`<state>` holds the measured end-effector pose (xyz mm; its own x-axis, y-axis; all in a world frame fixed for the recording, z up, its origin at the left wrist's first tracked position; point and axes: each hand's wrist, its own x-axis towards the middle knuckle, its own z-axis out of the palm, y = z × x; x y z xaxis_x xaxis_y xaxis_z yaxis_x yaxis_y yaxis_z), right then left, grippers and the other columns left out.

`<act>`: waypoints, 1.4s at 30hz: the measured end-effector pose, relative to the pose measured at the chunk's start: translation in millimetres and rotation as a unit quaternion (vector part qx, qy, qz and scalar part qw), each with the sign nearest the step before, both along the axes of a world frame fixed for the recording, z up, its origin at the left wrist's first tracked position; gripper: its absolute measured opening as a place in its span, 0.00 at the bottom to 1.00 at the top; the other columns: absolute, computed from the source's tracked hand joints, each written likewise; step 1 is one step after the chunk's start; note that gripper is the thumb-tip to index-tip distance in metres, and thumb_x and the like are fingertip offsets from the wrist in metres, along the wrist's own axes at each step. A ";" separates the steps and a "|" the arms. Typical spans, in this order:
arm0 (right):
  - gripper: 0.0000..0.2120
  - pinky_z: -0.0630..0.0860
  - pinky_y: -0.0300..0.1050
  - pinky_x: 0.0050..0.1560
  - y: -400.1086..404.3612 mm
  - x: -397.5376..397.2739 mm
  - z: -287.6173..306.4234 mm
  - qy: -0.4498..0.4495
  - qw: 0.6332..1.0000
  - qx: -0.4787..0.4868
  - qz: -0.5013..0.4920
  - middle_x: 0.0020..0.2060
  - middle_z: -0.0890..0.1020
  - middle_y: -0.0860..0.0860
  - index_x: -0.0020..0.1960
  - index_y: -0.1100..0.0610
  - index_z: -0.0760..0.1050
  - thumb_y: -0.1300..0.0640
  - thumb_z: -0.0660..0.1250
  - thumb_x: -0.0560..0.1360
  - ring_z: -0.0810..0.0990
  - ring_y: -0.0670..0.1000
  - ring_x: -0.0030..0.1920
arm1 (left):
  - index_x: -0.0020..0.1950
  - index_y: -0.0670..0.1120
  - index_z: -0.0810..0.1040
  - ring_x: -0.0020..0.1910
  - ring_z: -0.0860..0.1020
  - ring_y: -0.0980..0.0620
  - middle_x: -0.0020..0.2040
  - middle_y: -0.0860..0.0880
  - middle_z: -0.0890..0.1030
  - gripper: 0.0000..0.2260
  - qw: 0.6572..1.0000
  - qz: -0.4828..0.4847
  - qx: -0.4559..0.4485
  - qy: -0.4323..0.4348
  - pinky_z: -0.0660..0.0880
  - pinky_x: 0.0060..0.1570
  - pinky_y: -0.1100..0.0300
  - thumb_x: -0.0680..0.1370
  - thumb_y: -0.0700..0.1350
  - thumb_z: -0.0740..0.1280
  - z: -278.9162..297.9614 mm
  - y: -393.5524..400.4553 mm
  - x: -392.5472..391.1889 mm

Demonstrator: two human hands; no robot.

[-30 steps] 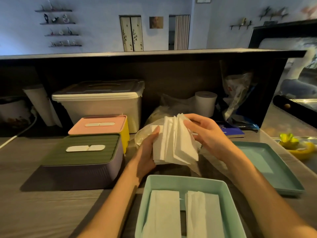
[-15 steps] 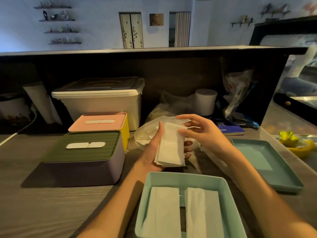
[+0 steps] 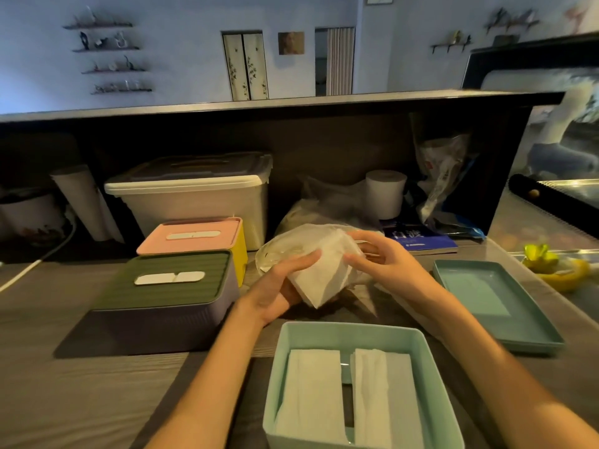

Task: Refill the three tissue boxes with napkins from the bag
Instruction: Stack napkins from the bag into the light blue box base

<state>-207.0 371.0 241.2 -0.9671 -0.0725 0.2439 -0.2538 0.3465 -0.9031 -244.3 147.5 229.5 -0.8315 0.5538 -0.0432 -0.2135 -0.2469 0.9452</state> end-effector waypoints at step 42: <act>0.37 0.70 0.49 0.73 -28.4 12.7 -46.4 0.118 0.992 0.025 0.032 0.65 0.73 0.53 0.78 0.47 0.62 0.53 0.65 0.70 0.72 0.50 0.68 | 0.49 0.51 0.79 0.54 0.80 0.47 0.50 0.51 0.82 0.03 0.946 0.283 -0.093 0.129 0.80 0.54 0.49 0.82 0.46 0.67 -24.8 45.0 5.7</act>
